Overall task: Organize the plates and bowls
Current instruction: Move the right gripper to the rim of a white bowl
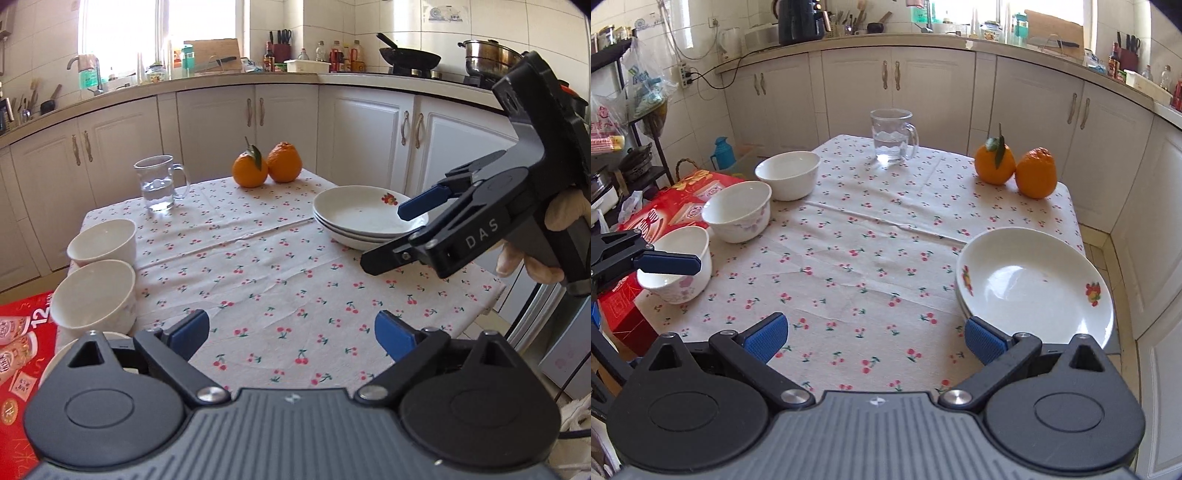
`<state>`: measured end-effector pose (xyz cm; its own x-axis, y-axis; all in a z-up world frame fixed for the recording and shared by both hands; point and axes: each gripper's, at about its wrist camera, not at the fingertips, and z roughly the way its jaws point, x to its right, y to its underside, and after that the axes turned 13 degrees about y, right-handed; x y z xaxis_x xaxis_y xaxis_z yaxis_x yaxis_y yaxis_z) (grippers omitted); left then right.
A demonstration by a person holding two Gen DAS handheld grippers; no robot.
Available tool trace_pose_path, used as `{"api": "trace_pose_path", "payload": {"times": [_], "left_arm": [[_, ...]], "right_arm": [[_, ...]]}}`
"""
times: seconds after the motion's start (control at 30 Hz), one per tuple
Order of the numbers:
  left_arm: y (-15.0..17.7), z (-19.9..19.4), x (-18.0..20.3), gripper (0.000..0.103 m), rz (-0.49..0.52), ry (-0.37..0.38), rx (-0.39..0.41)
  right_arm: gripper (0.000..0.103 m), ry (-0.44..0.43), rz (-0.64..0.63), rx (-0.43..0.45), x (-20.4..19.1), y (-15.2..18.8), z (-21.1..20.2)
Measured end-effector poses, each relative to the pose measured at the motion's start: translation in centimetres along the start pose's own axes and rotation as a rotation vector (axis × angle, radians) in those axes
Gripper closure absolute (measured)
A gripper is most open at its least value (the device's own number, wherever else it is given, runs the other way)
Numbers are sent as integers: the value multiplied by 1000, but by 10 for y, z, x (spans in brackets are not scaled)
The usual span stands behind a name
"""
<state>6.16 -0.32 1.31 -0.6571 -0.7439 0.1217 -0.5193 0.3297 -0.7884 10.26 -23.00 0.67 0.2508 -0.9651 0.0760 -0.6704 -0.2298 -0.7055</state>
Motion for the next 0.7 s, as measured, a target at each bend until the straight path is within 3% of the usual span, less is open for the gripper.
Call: {"api": "trace_pose_path", "payload": {"times": [0.13, 0.33, 0.7], "left_arm": [[9, -22, -13, 7, -5, -43, 20], [23, -48, -33, 6, -23, -107, 33], [58, -66, -75, 6, -107, -202, -8]], "right_arm": [[0, -11, -82, 7, -30, -12, -4], [0, 50, -202, 38, -79, -31, 0], [0, -91, -299, 30, -145, -51, 22]]}}
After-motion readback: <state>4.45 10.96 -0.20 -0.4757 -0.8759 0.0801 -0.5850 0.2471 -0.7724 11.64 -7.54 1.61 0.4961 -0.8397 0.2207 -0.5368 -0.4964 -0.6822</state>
